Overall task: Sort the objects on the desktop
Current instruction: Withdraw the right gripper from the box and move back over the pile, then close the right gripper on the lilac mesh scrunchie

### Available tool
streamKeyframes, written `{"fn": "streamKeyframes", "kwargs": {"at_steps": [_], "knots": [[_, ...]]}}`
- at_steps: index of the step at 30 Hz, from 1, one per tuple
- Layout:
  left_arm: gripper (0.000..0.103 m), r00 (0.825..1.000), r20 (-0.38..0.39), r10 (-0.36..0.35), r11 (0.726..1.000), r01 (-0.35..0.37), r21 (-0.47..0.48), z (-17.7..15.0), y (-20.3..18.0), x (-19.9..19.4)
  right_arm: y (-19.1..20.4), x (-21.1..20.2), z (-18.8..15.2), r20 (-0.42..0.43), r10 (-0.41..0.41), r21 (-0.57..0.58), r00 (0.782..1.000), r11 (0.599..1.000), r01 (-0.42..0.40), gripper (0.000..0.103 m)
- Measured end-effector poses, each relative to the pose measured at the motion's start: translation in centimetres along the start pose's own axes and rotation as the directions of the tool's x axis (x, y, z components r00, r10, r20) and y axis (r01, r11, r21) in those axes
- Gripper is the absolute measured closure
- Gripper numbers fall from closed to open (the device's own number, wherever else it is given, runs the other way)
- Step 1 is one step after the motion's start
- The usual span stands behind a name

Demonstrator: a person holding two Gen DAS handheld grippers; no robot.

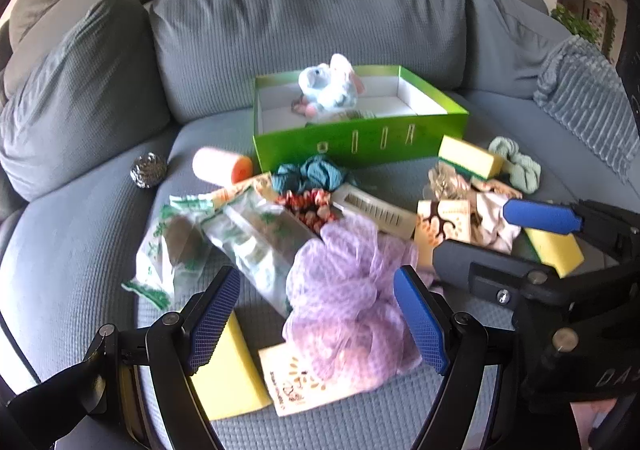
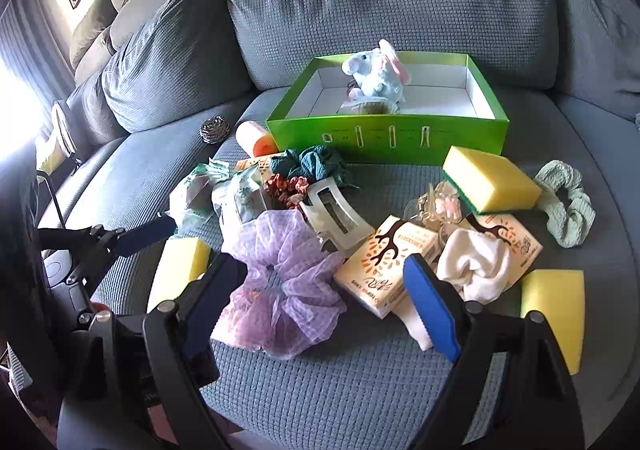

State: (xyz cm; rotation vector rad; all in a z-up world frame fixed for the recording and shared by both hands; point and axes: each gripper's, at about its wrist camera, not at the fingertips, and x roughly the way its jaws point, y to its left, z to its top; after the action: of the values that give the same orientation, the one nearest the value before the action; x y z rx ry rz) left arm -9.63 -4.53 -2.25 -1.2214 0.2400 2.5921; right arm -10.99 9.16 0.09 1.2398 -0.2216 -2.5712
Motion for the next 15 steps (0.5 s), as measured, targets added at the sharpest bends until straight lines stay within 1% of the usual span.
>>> {"fn": "streamKeyframes", "kwargs": {"at_steps": [5, 15], "knots": [[0.023, 1.000, -0.012, -0.015, 1.000, 0.016, 0.022, -1.0, 0.3, 0.1, 0.3, 0.5, -0.7, -0.018, 0.007, 0.002, 1.000, 1.000, -0.006, 0.017], [0.023, 0.999, -0.033, -0.037, 0.999, 0.038, 0.031, -1.8, 0.5, 0.8, 1.0, 1.3, -1.3, -0.041, 0.015, -0.004, 0.999, 1.000, -0.015, 0.017]]}}
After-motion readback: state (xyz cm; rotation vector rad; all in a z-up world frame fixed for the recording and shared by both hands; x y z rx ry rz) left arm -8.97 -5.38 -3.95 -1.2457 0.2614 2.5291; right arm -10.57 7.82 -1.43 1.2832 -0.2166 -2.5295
